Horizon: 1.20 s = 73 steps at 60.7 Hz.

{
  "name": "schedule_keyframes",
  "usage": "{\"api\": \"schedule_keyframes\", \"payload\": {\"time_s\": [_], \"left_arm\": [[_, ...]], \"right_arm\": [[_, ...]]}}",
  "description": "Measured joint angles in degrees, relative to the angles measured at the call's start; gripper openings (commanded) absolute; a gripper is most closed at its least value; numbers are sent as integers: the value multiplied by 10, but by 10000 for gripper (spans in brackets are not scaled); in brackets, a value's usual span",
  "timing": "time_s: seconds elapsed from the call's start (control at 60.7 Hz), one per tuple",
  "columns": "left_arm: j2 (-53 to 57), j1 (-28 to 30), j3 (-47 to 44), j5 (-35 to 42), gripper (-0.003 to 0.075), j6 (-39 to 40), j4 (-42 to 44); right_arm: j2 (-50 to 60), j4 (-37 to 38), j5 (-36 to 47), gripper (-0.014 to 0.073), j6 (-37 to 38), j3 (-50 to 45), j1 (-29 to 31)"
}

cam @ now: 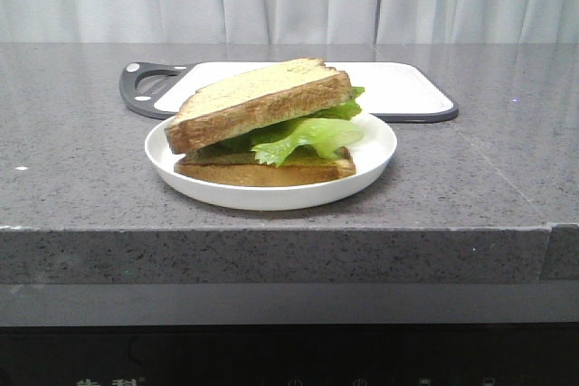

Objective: Left arm grabs bread, right arm adds lettuce

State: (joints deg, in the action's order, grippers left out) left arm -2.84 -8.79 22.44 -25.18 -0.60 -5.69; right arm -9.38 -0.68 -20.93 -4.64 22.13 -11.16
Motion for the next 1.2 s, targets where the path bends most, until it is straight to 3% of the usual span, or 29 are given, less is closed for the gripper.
{"api": "schedule_keyframes", "payload": {"time_s": [0.329,0.708,0.955,1.202], "left_arm": [[7,4,-25,0,-19,0,28],[32,61,-134,4,-19,0,34],[32,62,-225,76,-19,0,34],[32,62,-228,119,-19,0,34]], "right_arm": [[0,0,0,-57,0,0,0],[0,0,-1,-57,0,0,0],[0,0,-1,-57,0,0,0],[0,0,-1,-57,0,0,0]]}}
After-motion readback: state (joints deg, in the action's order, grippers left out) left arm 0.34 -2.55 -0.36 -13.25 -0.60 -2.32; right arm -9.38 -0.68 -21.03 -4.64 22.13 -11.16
